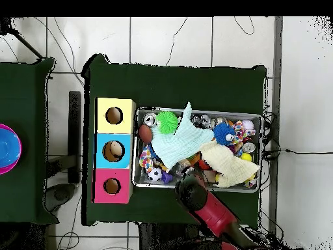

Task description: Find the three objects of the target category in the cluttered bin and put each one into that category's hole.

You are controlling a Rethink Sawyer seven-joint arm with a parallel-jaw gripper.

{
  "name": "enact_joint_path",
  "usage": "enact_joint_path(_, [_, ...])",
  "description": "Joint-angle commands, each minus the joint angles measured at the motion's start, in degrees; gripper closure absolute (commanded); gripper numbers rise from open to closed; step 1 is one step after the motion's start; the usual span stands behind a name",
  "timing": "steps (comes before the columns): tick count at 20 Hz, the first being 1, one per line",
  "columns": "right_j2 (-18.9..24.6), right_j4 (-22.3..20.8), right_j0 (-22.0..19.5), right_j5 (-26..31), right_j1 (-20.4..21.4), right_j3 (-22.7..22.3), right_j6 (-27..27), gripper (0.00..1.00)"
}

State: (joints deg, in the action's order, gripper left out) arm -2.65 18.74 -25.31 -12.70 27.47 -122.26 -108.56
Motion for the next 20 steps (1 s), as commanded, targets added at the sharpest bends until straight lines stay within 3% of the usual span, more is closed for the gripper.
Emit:
enact_joint_path(1, [5.1, 1.7, -0.5, 6.7, -0.9, 5.6, -9.6, 1.00])
enact_joint_path(8, [4.0, 2.9, 1.2, 10.6, 3.1, 4.1, -10.2, 1.00])
enact_joint_path(9, [4.0, 2.6, 1.1, 10.5, 3.0, 4.1, -10.4, 0.00])
enact_joint_path(14, [-1.2, 5.4, 6.1, 10.7, 2.9, 5.3, -11.0, 0.00])
enact_joint_path(20, [-0.6, 5.2, 4.9, 9.0, 2.4, 5.6, -11.6, 0.00])
